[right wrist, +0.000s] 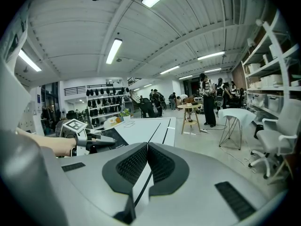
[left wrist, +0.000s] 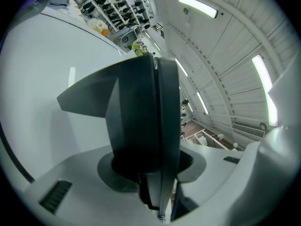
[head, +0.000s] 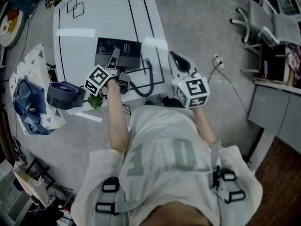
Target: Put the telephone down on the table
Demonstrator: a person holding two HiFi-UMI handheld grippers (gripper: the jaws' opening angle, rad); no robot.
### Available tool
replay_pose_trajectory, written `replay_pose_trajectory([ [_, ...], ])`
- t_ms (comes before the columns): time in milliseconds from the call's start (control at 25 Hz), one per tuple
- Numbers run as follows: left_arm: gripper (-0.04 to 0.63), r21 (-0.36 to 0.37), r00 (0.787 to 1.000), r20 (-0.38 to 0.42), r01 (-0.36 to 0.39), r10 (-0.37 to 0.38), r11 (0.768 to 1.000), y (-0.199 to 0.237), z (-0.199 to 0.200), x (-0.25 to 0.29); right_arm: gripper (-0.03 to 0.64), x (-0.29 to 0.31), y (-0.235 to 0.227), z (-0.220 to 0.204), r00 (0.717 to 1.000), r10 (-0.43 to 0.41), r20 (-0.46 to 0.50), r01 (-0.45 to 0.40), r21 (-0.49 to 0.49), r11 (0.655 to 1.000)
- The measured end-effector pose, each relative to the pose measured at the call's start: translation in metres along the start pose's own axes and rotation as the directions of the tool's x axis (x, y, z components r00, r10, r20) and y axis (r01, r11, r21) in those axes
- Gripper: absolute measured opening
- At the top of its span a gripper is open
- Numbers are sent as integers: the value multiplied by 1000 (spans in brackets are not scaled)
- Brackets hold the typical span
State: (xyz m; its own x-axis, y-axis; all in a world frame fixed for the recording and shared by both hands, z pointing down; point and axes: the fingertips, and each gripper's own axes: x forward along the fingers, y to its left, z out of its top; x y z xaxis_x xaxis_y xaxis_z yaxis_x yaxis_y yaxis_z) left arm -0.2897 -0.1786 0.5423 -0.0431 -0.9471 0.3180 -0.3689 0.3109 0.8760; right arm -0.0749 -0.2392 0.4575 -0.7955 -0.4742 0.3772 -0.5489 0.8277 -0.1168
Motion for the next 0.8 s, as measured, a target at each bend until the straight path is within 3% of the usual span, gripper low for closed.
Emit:
replay_pose_trajectory([
  [320, 173, -9, 1000, 24, 8, -8, 1000, 4, -2, -3, 8, -3, 3, -1, 1000, 0, 0, 0, -5, 1000],
  [800, 238, -78, 998, 25, -58, 61, 995, 13, -4, -7, 8, -2, 18, -8, 999, 30, -14, -30, -7, 1000],
])
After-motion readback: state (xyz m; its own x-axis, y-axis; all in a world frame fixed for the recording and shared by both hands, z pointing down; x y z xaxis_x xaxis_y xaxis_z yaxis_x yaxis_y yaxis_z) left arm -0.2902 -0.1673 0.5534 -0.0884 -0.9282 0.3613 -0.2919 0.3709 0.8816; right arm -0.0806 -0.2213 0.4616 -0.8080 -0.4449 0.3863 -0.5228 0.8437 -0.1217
